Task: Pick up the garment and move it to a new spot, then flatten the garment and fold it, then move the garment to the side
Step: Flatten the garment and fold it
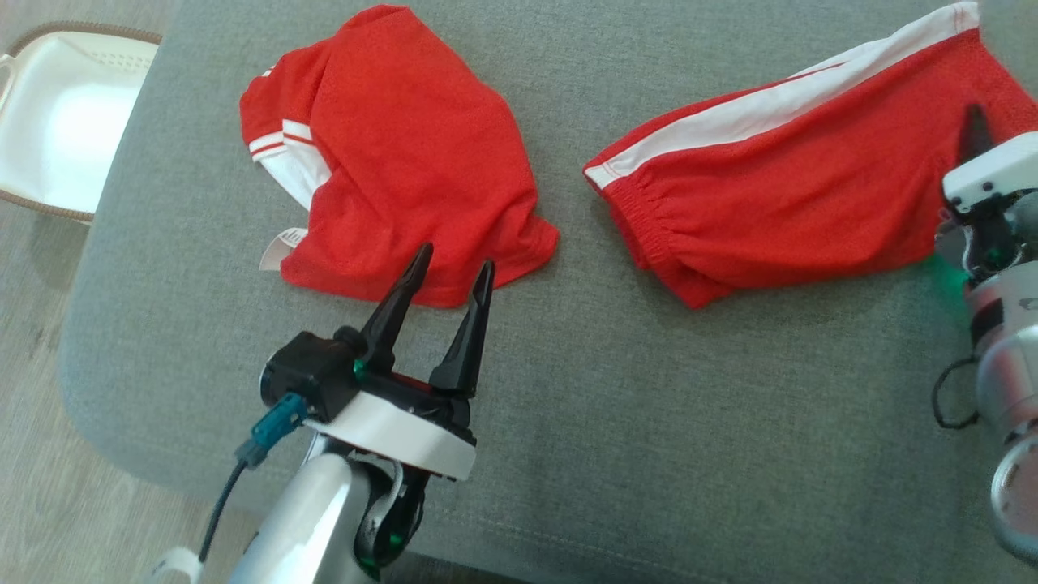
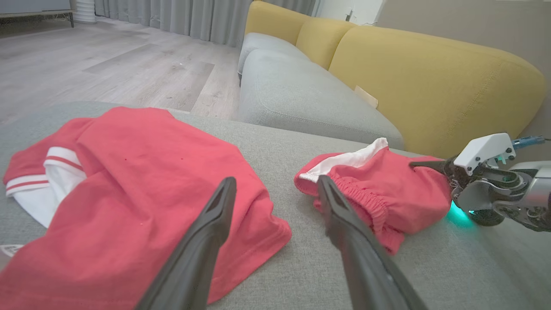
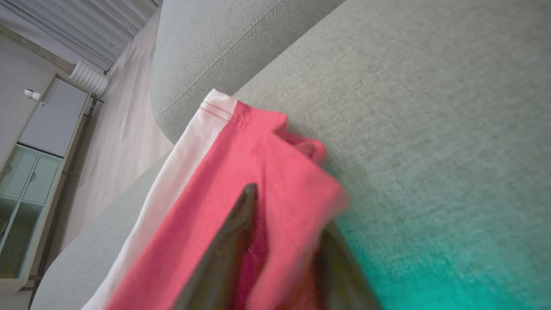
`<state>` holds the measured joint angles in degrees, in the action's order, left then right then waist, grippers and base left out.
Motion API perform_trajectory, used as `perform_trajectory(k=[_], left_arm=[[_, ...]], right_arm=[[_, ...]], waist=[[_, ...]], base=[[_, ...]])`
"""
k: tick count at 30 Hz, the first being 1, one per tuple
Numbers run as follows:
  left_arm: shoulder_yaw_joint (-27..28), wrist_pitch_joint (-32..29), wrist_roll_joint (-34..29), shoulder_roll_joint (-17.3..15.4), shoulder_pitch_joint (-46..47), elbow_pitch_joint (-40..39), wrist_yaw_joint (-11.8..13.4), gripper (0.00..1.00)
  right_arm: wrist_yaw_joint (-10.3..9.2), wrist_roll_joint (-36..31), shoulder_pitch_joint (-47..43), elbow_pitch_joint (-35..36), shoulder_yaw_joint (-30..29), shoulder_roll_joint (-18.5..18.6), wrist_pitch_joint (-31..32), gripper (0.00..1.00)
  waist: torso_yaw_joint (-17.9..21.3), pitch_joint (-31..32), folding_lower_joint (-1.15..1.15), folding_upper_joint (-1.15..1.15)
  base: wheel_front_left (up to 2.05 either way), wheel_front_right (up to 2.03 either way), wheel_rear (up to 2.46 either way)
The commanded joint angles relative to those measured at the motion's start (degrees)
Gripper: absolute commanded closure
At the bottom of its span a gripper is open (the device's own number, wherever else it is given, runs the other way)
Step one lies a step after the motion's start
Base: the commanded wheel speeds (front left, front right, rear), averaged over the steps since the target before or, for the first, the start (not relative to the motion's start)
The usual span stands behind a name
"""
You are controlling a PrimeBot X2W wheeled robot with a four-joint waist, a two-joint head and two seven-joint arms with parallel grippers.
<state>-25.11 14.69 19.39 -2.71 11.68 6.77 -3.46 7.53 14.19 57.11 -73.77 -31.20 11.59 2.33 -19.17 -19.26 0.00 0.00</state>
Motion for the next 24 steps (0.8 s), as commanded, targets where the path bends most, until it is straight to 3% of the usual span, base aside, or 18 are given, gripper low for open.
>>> perform_trajectory(k=[1, 12, 24], left_arm=[[1.92, 0.30, 0.45, -0.17, 1.60, -1.80, 0.34, 0.00], [2.74, 0.30, -0.05, -0.17, 0.70, -1.32, 0.49, 0.00], [4.51, 0.30, -1.52, -0.17, -3.20, -0.95, 0.15, 0.00]], right_arm=[[-0.04, -1.40, 0.22, -0.18, -0.42, -2.05, 0.23, 1.00], [-0.04, -5.09, -0.60, -0.18, -7.37, -3.58, -7.11, 1.00], [-0.04, -8.53, -10.35, 0.65, -18.51, -4.55, -16.51, 1.00]], waist=[[0.32, 0.38, 0.00, 0.00], [3.00, 3.08, 0.00, 0.00], [10.43, 10.06, 0.00, 0.00]], base=[[0.00, 0.00, 0.00], [0.00, 0.00, 0.00], [0.00, 0.00, 0.00]])
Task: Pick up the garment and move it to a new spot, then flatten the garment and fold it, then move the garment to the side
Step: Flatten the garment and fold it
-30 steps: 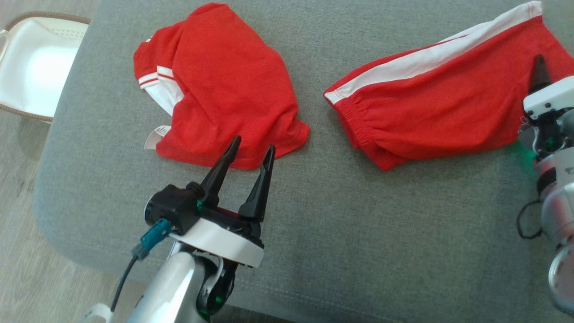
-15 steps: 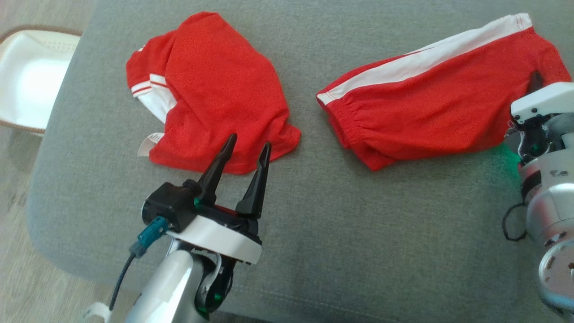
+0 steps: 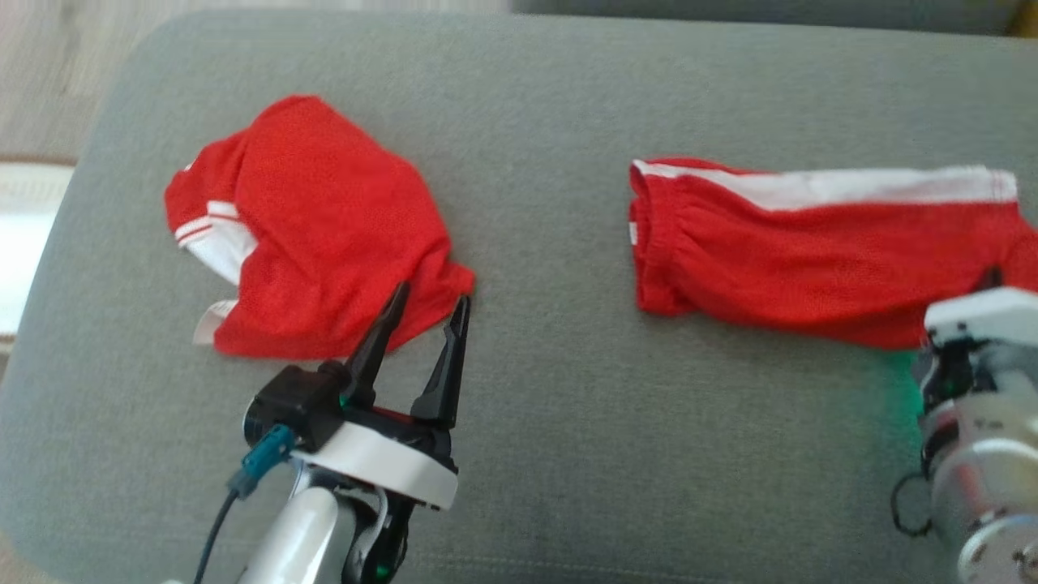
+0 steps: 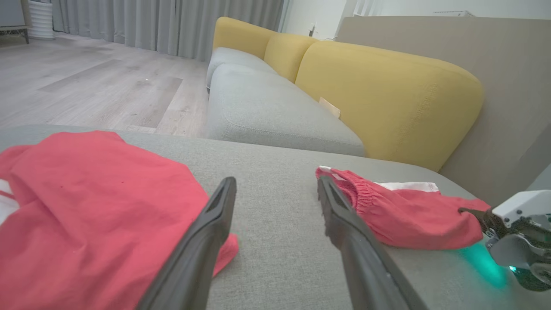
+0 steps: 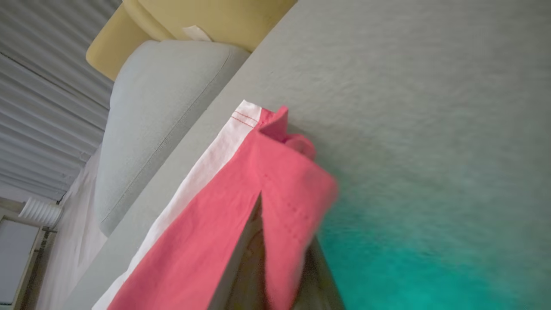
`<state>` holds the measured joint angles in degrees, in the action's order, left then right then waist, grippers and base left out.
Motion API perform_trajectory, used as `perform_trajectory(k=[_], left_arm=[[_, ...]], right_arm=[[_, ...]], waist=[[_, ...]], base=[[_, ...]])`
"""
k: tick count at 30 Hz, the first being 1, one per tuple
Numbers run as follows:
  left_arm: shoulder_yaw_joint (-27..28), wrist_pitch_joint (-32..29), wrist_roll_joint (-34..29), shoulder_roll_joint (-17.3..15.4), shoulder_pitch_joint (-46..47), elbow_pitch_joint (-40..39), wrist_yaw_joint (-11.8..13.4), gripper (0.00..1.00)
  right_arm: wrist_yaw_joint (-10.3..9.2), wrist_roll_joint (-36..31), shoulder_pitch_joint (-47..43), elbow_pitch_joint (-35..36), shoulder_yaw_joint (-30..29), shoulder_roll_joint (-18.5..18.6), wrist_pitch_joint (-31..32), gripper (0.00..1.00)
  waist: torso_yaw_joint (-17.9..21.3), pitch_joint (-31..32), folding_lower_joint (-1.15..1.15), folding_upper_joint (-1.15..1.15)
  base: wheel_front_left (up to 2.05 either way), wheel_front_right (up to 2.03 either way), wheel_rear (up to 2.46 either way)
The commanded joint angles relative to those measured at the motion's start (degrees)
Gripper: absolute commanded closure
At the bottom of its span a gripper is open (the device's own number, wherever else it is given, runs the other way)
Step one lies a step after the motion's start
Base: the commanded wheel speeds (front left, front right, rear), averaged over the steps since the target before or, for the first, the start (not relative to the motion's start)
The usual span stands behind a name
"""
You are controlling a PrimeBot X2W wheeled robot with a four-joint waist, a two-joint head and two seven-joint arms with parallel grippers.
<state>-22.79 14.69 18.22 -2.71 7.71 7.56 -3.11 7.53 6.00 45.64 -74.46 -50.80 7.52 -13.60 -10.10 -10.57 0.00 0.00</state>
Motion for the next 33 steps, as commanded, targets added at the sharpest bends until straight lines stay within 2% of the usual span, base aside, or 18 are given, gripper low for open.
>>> perform_trajectory(k=[1, 11, 18, 22, 24, 25, 29, 33], left_arm=[[2.25, 0.30, -0.44, -0.17, 0.43, -1.72, -0.16, 0.00], [2.42, 0.30, -1.27, -0.17, -2.25, -1.88, -0.22, 0.00], [2.31, 0.30, -1.91, -0.17, -2.46, -1.45, -0.78, 0.00], [2.31, 0.30, -2.07, -0.17, -2.71, -0.91, -0.78, 0.00], [2.22, 0.30, -1.95, -0.17, -2.91, -0.68, -0.72, 0.00], [2.22, 0.30, -1.95, -0.17, -2.91, -0.68, -0.72, 0.00], [1.84, 0.30, -1.87, -0.17, -3.41, -0.22, -0.61, 0.00], [1.51, 0.30, -1.91, -0.17, -3.88, 0.15, -0.48, 0.00]], right_arm=[[-0.04, -0.96, 0.12, 1.73, 0.30, -0.67, -0.79, 1.00], [-0.04, -6.84, -6.16, 8.76, -8.42, -3.01, -1.33, 1.00], [-0.04, -9.93, -3.18, 11.25, -6.70, -4.47, -1.36, 1.00], [-0.04, -7.83, -0.29, 8.52, -0.74, -4.61, -1.38, 1.00], [-0.04, -5.23, 1.50, 6.55, 4.40, -4.62, -1.38, 1.00], [-0.04, -5.23, 1.50, 6.55, 4.40, -4.62, -1.38, 1.00], [-0.04, 3.81, 3.98, 3.10, 16.96, -4.63, -1.39, 1.00], [-0.04, 16.94, 2.82, 2.35, 32.26, -4.63, -1.39, 1.00]], waist=[[1.81, 1.89, 0.00, 0.00], [3.71, 4.34, 0.00, 0.00], [3.16, 4.57, 0.00, 0.00], [2.22, 5.92, 0.00, 0.00], [1.58, 6.78, 0.00, 0.00], [1.58, 6.78, 0.00, 0.00], [0.25, 8.39, 0.00, 0.00], [-1.25, 9.64, 0.00, 0.00]], base=[[0.00, 0.00, 0.00], [0.00, 0.00, 0.00], [0.00, 0.00, 0.00], [0.00, 0.00, 0.00], [0.00, 0.00, 0.00], [0.00, 0.00, 0.00], [0.00, 0.00, 0.00], [0.00, 0.00, 0.00]])
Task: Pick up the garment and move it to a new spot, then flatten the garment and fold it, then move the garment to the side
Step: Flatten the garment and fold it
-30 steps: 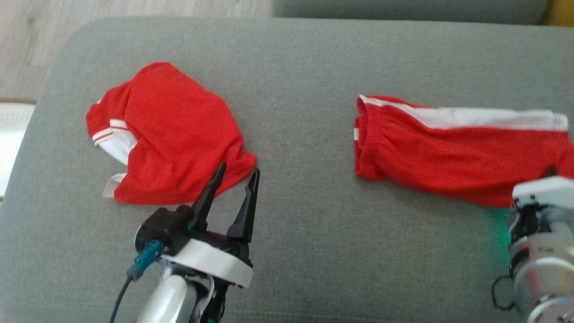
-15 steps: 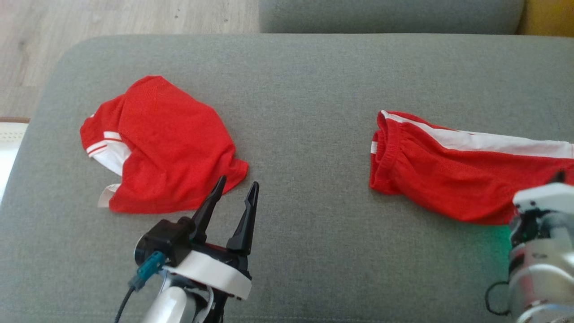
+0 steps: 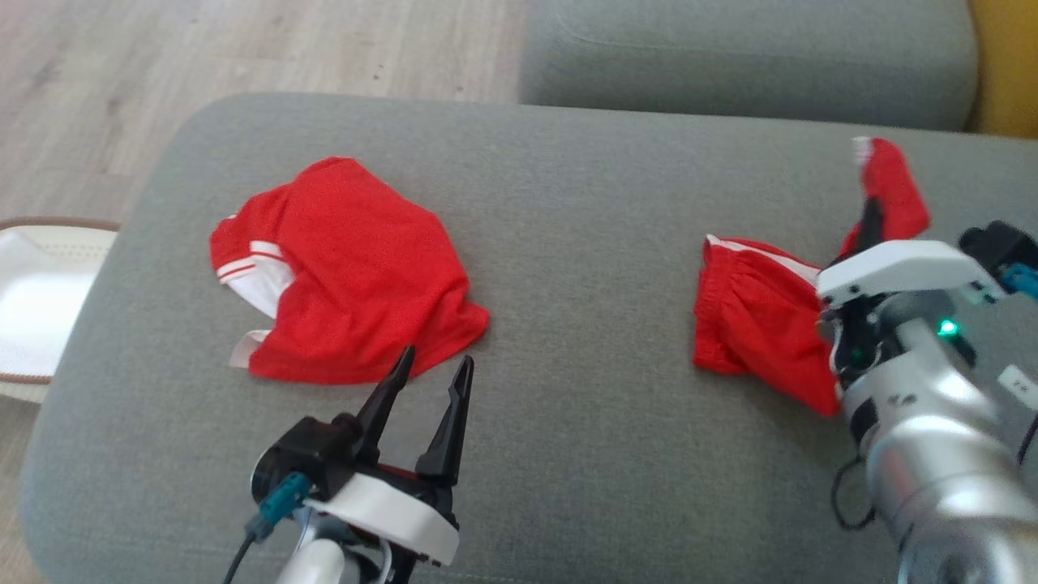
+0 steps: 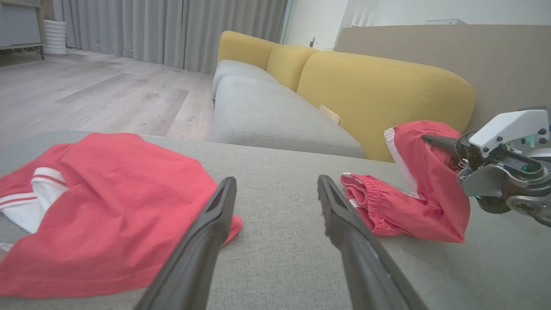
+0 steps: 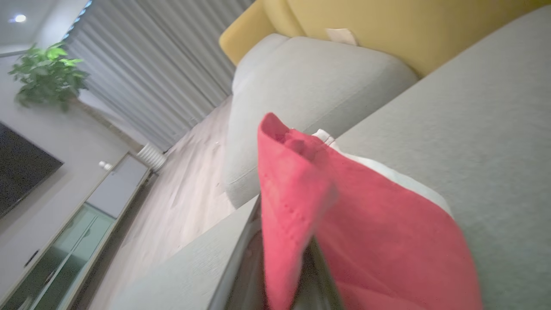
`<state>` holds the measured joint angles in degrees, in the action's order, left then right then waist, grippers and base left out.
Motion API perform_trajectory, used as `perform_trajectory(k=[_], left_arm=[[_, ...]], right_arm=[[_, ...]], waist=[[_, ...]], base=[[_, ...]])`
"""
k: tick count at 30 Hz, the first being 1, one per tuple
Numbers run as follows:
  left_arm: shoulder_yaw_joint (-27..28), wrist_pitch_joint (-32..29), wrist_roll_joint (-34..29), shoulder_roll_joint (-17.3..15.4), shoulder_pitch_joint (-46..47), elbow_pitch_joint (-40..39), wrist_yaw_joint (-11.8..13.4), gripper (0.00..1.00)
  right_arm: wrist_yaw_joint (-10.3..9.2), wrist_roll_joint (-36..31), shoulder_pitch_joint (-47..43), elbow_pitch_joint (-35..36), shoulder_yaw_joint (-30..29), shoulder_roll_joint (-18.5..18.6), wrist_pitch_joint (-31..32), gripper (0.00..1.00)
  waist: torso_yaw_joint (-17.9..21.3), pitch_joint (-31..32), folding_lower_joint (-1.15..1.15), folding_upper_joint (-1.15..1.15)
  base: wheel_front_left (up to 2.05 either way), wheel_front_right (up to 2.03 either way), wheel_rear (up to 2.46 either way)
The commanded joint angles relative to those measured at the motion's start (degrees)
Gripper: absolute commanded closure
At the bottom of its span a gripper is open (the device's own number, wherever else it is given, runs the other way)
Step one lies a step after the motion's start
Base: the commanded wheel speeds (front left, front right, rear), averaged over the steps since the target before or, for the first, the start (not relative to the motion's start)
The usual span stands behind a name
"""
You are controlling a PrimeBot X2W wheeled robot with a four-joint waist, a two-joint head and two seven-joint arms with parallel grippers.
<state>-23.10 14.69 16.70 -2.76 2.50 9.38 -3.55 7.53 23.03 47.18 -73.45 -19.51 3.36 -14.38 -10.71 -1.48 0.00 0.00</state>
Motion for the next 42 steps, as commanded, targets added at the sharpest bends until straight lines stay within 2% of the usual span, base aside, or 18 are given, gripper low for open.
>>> perform_trajectory(k=[1, 2, 3, 5, 7, 13, 21, 22, 23, 28, 34, 38, 42], left_arm=[[1.81, 0.30, -0.41, -0.11, 1.22, -1.60, 0.01, 0.00], [1.87, 0.30, -0.42, -0.11, 1.08, -1.55, 0.07, 0.00], [2.16, 0.30, -0.49, -0.11, 0.75, -1.54, 0.24, 0.00], [2.58, 0.30, -0.56, -0.11, 0.41, -1.61, 0.40, 0.00], [2.93, 0.30, -0.64, -0.11, 0.08, -1.72, 0.47, 0.00], [3.26, 0.30, -0.55, -0.11, -0.04, -2.06, 0.57, 0.00], [3.18, 0.30, -0.23, -0.11, 0.08, -2.19, 0.80, 0.00], [3.19, 0.30, -0.21, -0.11, 0.05, -2.11, 0.80, 0.00], [3.21, 0.30, -0.19, -0.11, 0.02, -2.03, 0.80, 0.00], [3.54, 0.30, -0.17, -0.11, -0.26, -1.88, 1.01, 0.00], [3.94, 0.30, -0.11, -0.11, -0.71, -2.17, 1.34, 0.00], [4.20, 0.30, -0.15, -0.11, -0.73, -2.50, 1.50, 0.00], [5.04, 0.30, -0.24, -0.11, -0.39, -3.17, 1.66, 0.00]], right_arm=[[-0.04, 3.50, 0.04, 2.20, 5.30, -0.47, -0.61, 1.00], [-0.04, 7.21, -1.74, 3.66, 9.71, -0.47, -0.61, 1.00], [-0.04, 14.44, -6.31, 8.24, 18.52, -0.47, -0.62, 1.00], [-0.04, 19.38, -10.90, 13.16, 25.54, -0.47, -0.62, 1.00], [-0.04, 21.86, -14.34, 16.47, 30.18, -0.47, -0.62, 1.00], [-0.04, 23.35, -18.08, 20.45, 37.00, -0.47, -0.62, 1.00], [-0.04, 24.93, -18.37, 20.61, 44.29, -0.48, -0.22, 1.00], [-0.04, 24.63, -18.36, 20.53, 45.70, -0.48, -0.11, 0.22], [-0.04, 24.99, -18.53, 20.74, 46.90, -0.48, 0.22, 0.00], [-0.04, 24.50, -19.48, 21.72, 53.33, -0.48, 2.72, 0.00], [-0.04, 25.57, -22.23, 27.12, 59.81, -0.48, 8.59, 0.00], [-0.04, 25.10, -22.80, 29.42, 58.84, -0.24, 8.00, 0.00], [-0.04, 21.64, -22.89, 30.29, 53.56, 1.96, 3.79, 0.00]], waist=[[-0.97, 0.77, 0.00, 0.00], [-1.21, 0.97, 0.00, 0.00], [-1.40, 1.24, 0.00, 0.00], [-1.35, 1.38, 0.00, 0.00], [-1.24, 1.46, 0.00, 0.00], [-1.01, 1.09, 0.00, 0.00], [-0.58, 0.81, 0.00, 0.00], [-0.47, 0.89, 0.00, 0.00], [-0.35, 0.99, 0.00, 0.00], [0.79, 1.88, 0.00, 0.00], [3.18, 2.81, 0.00, 0.00], [4.59, 2.98, 0.00, 0.00], [6.48, 3.01, 0.00, 0.00]], base=[[0.00, 0.00, 0.00], [0.00, 0.00, 0.00], [0.00, 0.00, 0.00], [0.00, 0.00, 0.00], [0.00, 0.00, 0.00], [0.00, 0.00, 0.00], [0.00, 0.00, 0.00], [0.00, 0.00, 0.00], [0.00, 0.00, 0.00], [0.00, 0.00, 0.00], [0.00, 0.00, 0.00], [0.00, 0.00, 0.00], [0.00, 0.00, 0.00]])
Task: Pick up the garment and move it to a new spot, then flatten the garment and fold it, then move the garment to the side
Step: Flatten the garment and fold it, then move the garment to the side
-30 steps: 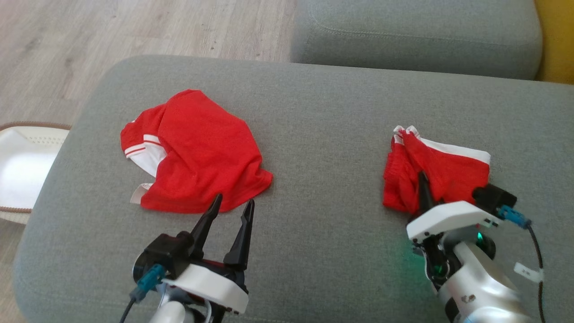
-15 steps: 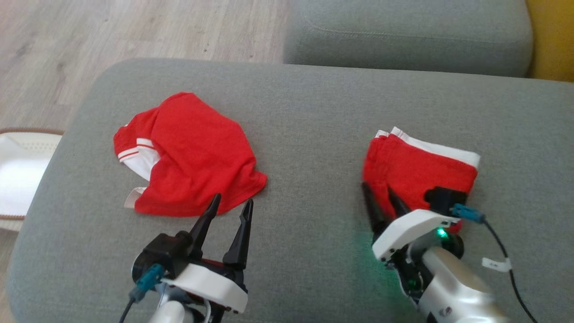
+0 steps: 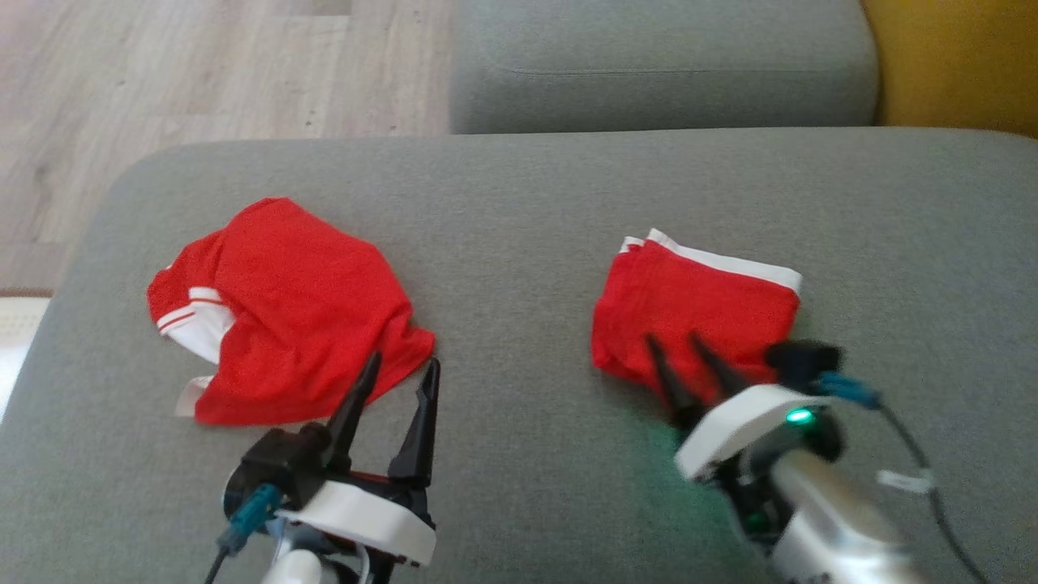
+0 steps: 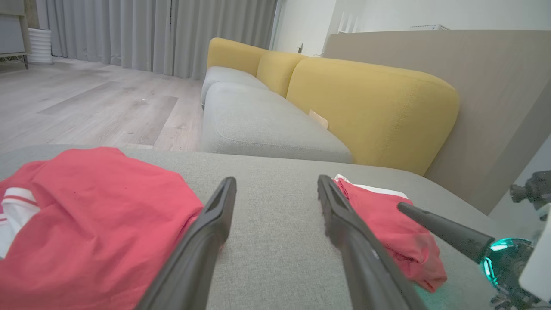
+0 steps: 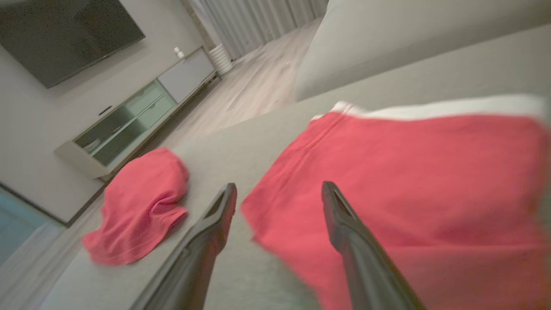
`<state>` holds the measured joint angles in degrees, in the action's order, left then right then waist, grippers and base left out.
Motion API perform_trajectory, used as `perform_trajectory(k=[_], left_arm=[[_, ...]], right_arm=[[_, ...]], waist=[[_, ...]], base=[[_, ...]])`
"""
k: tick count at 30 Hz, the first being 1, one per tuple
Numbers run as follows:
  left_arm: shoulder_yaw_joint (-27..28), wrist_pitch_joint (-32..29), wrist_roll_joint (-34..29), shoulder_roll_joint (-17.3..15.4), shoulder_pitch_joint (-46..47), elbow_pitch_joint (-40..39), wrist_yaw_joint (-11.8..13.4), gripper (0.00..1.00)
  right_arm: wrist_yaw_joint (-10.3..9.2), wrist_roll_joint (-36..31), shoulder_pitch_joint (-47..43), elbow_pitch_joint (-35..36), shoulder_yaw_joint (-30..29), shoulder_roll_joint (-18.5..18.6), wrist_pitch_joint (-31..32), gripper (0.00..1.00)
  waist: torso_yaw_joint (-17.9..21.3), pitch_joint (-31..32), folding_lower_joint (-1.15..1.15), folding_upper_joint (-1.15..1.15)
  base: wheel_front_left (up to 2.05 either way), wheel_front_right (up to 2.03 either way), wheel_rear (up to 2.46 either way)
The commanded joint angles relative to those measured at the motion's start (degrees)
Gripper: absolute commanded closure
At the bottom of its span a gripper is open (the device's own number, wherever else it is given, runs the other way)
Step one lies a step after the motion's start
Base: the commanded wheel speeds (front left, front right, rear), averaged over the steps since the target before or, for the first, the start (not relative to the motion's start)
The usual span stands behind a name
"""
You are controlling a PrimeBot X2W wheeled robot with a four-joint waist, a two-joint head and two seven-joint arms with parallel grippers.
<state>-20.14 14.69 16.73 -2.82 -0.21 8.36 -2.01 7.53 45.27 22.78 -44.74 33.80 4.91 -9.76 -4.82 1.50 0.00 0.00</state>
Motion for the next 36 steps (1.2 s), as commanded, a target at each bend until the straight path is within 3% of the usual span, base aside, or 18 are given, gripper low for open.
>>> perform_trajectory(k=[1, 8, 12, 15, 26, 36], left_arm=[[2.36, 0.30, -0.27, -0.06, 2.42, -2.36, 0.16, 0.00], [3.90, 0.30, -0.11, -0.06, 3.09, -4.19, 0.09, 0.00], [4.10, 0.30, 0.02, -0.06, 3.12, -5.12, -0.02, 0.00], [4.02, 0.30, 0.09, -0.06, 2.97, -5.44, -0.18, 0.00], [3.50, 0.30, 0.37, -0.06, 2.29, -5.58, -0.71, 0.00], [2.54, 0.30, 0.22, -0.06, 3.45, -5.38, -1.17, 0.00]], right_arm=[[-0.04, -2.19, 1.47, 1.50, -1.41, 0.99, -1.88, 0.00], [-0.04, -16.67, -1.30, 4.21, -18.17, 1.55, -5.12, 0.00], [-0.04, -26.66, -5.98, 11.46, -29.43, -0.84, -5.21, 0.00], [-0.04, -31.96, -9.97, 16.75, -33.97, -1.85, -5.22, 0.00], [-0.04, -30.12, -15.24, 22.64, -32.46, -2.01, -5.23, 0.00], [-0.04, -32.19, -12.78, 19.54, -33.11, -2.02, -2.79, 0.00]], waist=[[1.04, 0.04, 0.00, 0.00], [4.08, -0.45, 0.00, 0.00], [5.40, -0.79, 0.00, 0.00], [6.00, -0.99, 0.00, 0.00], [6.81, -1.43, 0.00, 0.00], [4.39, -4.38, 0.00, 0.00]], base=[[0.00, 0.00, 0.00], [0.00, 0.00, 0.00], [0.00, 0.00, 0.00], [0.00, 0.00, 0.00], [0.00, 0.00, 0.00], [0.00, 0.00, 0.00]])
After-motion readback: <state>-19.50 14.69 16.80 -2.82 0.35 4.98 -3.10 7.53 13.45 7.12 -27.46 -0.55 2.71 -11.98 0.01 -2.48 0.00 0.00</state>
